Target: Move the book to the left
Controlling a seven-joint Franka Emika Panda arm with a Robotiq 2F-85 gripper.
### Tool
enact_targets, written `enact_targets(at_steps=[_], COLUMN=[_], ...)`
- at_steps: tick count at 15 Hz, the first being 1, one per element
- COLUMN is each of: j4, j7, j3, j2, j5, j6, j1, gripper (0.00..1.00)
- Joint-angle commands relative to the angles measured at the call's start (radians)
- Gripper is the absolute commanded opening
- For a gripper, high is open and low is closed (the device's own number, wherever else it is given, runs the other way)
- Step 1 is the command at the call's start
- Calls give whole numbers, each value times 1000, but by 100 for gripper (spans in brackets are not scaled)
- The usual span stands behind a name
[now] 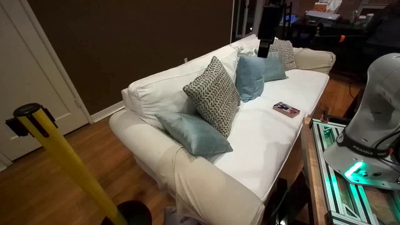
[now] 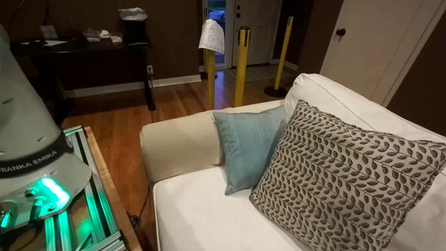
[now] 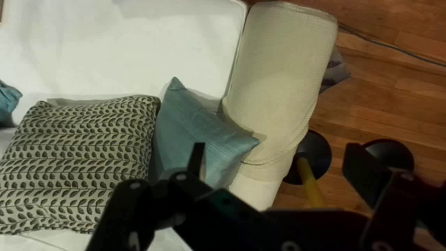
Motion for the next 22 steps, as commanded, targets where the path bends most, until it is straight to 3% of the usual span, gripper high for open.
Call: enact_targets(at_steps=[1, 13, 22], j4=[2, 2, -128], j7=[5, 5, -1], j3=[-8, -8, -194], j2=[3, 3, 52], j5=[-5, -5, -3], j6=[-2, -2, 272], j1=[12, 12, -116], gripper=[100, 100, 100])
